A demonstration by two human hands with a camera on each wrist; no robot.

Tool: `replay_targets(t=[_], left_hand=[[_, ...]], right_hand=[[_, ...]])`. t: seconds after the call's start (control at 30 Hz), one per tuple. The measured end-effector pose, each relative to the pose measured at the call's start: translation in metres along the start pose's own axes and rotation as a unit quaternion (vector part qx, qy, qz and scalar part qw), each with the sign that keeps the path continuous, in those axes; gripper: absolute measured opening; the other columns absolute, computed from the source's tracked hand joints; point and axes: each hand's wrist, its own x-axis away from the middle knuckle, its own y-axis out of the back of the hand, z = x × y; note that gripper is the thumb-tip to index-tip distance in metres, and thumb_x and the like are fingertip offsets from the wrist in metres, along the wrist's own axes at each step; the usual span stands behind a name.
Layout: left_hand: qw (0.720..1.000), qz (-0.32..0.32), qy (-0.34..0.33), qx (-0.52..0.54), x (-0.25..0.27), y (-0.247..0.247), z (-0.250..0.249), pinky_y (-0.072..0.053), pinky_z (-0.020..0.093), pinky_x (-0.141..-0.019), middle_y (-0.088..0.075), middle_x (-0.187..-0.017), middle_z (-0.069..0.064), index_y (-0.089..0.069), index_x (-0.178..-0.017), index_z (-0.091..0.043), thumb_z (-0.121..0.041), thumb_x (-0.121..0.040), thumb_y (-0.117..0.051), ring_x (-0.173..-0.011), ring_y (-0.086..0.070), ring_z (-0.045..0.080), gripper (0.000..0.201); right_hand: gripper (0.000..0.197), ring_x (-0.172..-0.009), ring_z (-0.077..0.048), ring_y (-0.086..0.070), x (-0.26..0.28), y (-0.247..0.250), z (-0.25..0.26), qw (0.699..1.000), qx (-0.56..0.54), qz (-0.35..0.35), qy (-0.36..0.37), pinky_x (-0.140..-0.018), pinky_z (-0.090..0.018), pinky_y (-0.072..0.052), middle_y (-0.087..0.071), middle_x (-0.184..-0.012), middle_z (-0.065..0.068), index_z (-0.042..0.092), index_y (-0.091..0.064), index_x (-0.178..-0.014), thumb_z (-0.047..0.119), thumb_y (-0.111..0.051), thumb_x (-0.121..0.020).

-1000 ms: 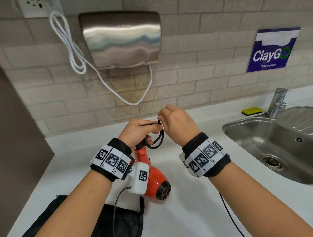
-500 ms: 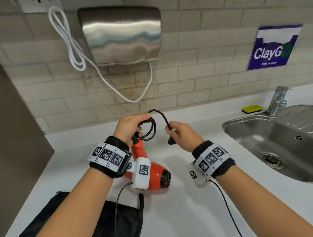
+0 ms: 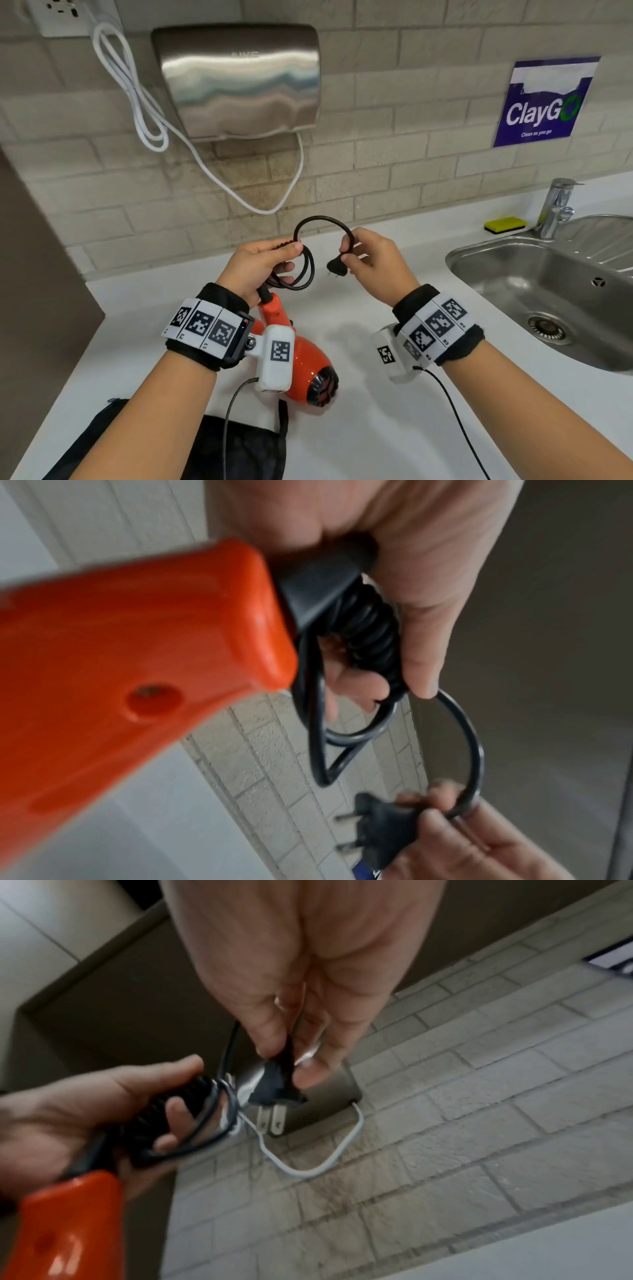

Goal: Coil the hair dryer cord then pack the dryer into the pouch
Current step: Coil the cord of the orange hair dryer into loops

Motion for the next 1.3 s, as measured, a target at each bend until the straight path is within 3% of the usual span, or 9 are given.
replay_targets(t=[0.17,0.27,0.33,0.5,0.67,0.9,1.0,1.13,1.3], left_hand=[[1.000,0.010,-0.016,0.004,0.001,-0.007,0.000,-0.039,0.018,-0.039,-0.062,-0.076,0.001,-0.068,-0.083,-0.012,-0.014,-0.084,-0.061,-0.040,-0.043,0.003,0.007],[0.999,0.023,-0.026,-0.008,0.002,-0.010,0.001,-0.034,0.017,-0.037,-0.059,-0.070,0.001,-0.069,-0.090,-0.009,-0.017,-0.085,-0.059,-0.038,-0.036,0.003,0.013],[0.999,0.016,-0.024,-0.017,0.002,-0.010,0.002,-0.033,0.017,-0.036,-0.060,-0.071,0.002,-0.070,-0.093,-0.009,-0.018,-0.085,-0.060,-0.039,-0.035,0.004,0.015],[0.999,-0.005,-0.022,-0.030,0.001,-0.007,0.003,-0.035,0.018,-0.037,-0.063,-0.074,0.000,-0.070,-0.086,-0.016,-0.022,-0.083,-0.063,-0.040,-0.033,0.007,0.009],[0.999,0.010,-0.025,-0.027,0.006,-0.009,0.002,-0.035,0.017,-0.036,-0.065,-0.075,-0.002,-0.070,-0.086,-0.017,-0.023,-0.087,-0.059,-0.042,-0.044,0.009,0.013],[0.998,0.031,-0.029,-0.040,0.007,-0.011,0.002,-0.038,0.017,-0.037,-0.067,-0.081,0.000,-0.070,-0.094,-0.015,-0.023,-0.086,-0.059,-0.037,-0.034,0.004,0.015],[0.997,0.054,-0.033,-0.038,0.010,-0.015,0.001,-0.036,0.017,-0.036,-0.067,-0.069,-0.009,-0.069,-0.097,-0.018,-0.017,-0.084,-0.062,-0.037,-0.032,0.003,0.015],[0.990,0.097,-0.052,-0.088,0.013,-0.018,0.000,-0.038,0.015,-0.035,-0.064,-0.080,-0.006,-0.066,-0.098,-0.020,-0.003,-0.078,-0.065,-0.039,-0.047,0.001,0.026],[0.985,0.101,-0.053,-0.126,0.013,-0.017,-0.001,-0.042,0.016,-0.038,-0.066,-0.088,-0.004,-0.066,-0.102,-0.029,-0.006,-0.079,-0.066,-0.048,-0.053,0.002,0.033]], right_hand=[[0.031,-0.066,-0.005,-0.061,0.004,-0.014,0.023,0.990,-0.140,0.025,0.016,-0.064,-0.024,-0.055,-0.054,-0.074,0.007,0.021,-0.049,-0.072,-0.008,-0.055,-0.082],[0.031,-0.070,-0.011,-0.060,0.005,-0.027,0.023,0.993,-0.110,-0.003,0.037,-0.067,-0.018,-0.053,-0.054,-0.074,0.008,0.022,-0.048,-0.072,-0.006,-0.060,-0.079],[0.025,-0.067,-0.003,-0.054,0.007,-0.032,0.022,0.996,-0.070,-0.031,0.054,-0.065,-0.011,-0.048,-0.052,-0.073,0.009,0.017,-0.049,-0.075,-0.004,-0.062,-0.078],[0.020,-0.074,-0.014,-0.056,0.013,-0.043,0.020,0.993,-0.044,-0.075,0.076,-0.076,-0.018,-0.047,-0.052,-0.075,0.008,0.016,-0.052,-0.078,0.001,-0.065,-0.078],[0.032,-0.073,0.005,-0.055,0.016,-0.051,0.018,0.982,-0.166,-0.092,0.015,-0.065,-0.012,-0.051,-0.054,-0.076,0.009,0.027,-0.049,-0.073,0.000,-0.067,-0.077],[0.029,-0.069,-0.003,-0.051,0.015,-0.052,0.015,0.991,-0.075,-0.094,0.054,-0.060,-0.021,-0.051,-0.047,-0.075,0.010,0.023,-0.048,-0.074,0.005,-0.071,-0.073],[0.031,-0.061,-0.003,-0.045,0.010,-0.054,0.014,0.992,-0.032,-0.113,0.048,-0.057,-0.014,-0.042,-0.041,-0.068,0.011,0.020,-0.044,-0.070,0.000,-0.069,-0.071],[0.053,-0.063,0.001,-0.042,0.008,-0.055,0.011,0.990,-0.049,-0.127,0.037,-0.060,-0.006,-0.038,-0.039,-0.070,0.011,0.035,-0.031,-0.065,-0.009,-0.059,-0.070],[0.053,-0.065,-0.002,-0.038,0.005,-0.053,0.011,0.996,-0.024,-0.080,0.033,-0.059,-0.012,-0.037,-0.033,-0.074,0.012,0.034,-0.025,-0.068,-0.011,-0.053,-0.071]])
